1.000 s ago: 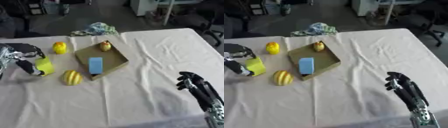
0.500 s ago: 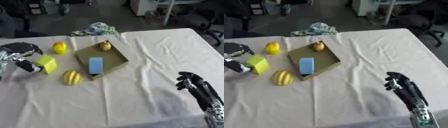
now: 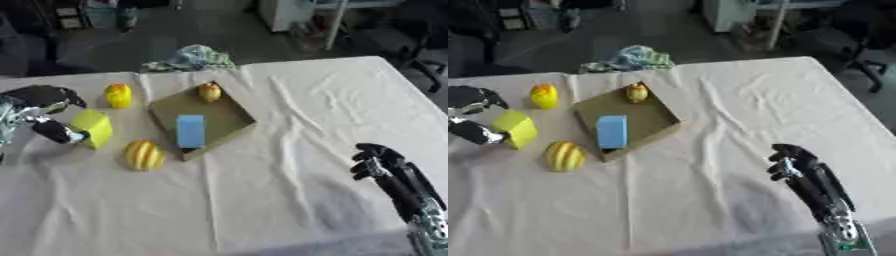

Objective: Pick up objects on the table and place them in the box.

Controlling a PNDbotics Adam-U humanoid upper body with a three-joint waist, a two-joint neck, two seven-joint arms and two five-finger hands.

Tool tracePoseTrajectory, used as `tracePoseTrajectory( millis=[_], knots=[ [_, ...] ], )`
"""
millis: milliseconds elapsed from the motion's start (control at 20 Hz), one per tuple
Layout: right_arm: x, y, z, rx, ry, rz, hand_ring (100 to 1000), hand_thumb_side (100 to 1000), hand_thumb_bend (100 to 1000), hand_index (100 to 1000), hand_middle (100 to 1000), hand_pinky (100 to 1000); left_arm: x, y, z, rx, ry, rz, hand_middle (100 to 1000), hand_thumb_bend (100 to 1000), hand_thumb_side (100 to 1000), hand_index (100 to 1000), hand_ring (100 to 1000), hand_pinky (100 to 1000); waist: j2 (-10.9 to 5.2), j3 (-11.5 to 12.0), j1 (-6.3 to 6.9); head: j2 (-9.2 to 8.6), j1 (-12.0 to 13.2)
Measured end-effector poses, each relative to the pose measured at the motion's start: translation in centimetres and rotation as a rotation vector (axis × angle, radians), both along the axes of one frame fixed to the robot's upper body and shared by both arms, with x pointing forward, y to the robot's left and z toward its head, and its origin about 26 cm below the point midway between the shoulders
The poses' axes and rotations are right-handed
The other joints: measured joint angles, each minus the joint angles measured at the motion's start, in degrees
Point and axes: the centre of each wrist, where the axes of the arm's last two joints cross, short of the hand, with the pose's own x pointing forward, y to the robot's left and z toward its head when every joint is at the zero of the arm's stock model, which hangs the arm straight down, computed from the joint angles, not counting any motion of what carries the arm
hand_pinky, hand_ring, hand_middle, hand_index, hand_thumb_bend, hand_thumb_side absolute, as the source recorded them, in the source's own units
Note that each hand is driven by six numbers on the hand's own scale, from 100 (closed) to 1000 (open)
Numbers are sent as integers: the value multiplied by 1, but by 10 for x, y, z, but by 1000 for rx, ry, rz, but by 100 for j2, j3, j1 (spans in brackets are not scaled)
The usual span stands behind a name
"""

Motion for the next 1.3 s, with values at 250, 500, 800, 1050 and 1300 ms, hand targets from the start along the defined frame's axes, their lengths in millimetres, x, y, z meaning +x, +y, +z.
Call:
tracePoseTrajectory(
  millis=[250, 500, 800, 1050, 1300],
  knots=[
    [0, 0, 0, 0, 1, 1, 559, 578, 100, 762, 584, 518, 0, -4, -7, -41, -13, -2, 822, 310, 660, 892, 777, 769, 0, -2, -1, 0, -2],
    [0, 0, 0, 0, 4, 2, 559, 579, 100, 762, 584, 518, 1, -6, -9, -56, 25, -12, 827, 311, 710, 899, 782, 774, 0, -5, -1, 0, -4],
    [0, 0, -2, 0, 8, 2, 560, 580, 100, 763, 584, 518, 2, -12, -1, -71, 13, -8, 830, 309, 713, 901, 785, 776, 0, 1, -1, 0, -18],
    [0, 0, -2, 0, 7, 3, 560, 583, 100, 762, 584, 518, 2, -13, -2, -63, 32, -17, 838, 333, 695, 904, 798, 786, 0, 0, -1, 0, -39],
    [0, 0, -2, 0, 8, 3, 560, 588, 100, 762, 584, 518, 2, -13, -1, -54, 76, -45, 837, 316, 589, 905, 800, 788, 0, -1, -1, 0, -51]
  ],
)
